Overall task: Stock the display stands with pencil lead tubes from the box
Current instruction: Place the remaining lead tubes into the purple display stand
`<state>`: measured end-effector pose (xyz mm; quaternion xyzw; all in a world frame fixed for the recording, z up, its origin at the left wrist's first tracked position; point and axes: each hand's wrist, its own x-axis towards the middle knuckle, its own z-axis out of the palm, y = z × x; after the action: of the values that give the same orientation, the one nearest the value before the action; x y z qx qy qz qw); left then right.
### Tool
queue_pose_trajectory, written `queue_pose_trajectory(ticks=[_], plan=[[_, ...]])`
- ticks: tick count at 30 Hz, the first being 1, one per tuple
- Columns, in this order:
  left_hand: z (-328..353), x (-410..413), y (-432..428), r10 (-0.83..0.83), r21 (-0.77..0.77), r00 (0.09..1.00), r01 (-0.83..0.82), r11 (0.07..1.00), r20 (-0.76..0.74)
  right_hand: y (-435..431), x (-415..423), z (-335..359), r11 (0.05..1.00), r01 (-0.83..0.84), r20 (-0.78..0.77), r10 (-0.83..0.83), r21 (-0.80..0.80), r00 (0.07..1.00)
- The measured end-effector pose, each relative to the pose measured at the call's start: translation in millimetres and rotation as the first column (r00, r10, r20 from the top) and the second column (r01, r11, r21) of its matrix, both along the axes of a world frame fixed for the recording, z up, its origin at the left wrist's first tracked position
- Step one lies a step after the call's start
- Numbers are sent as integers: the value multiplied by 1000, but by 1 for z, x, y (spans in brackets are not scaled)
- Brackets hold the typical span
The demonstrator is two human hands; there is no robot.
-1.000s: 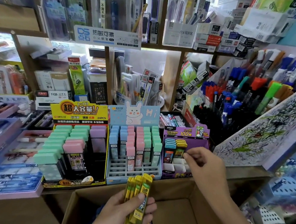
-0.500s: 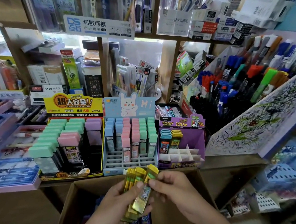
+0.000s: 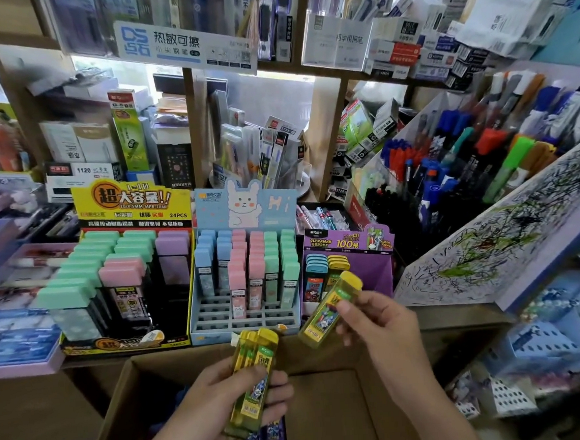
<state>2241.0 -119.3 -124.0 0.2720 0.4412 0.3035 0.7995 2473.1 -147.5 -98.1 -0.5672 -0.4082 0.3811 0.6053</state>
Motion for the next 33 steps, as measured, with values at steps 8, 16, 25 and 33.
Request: queue_pose_trajectory(ticks=[8,16,25,33], plan=[[0,-2,1,-15,-2,1000,16,1000,21,15,32,14,976,146,246,-182,159,952],[-6,-5,4,-10,-6,999,10,1000,46,35,37,2,984,127,424,-168,123,890],[-9,-7,4,-14,21,998,13,1000,63,48,32,-20,975,220,695,-178,29,697],[-13,-8,5,-34,42,997,31,999,69,48,27,-20,963,270,789,-185,25,586]])
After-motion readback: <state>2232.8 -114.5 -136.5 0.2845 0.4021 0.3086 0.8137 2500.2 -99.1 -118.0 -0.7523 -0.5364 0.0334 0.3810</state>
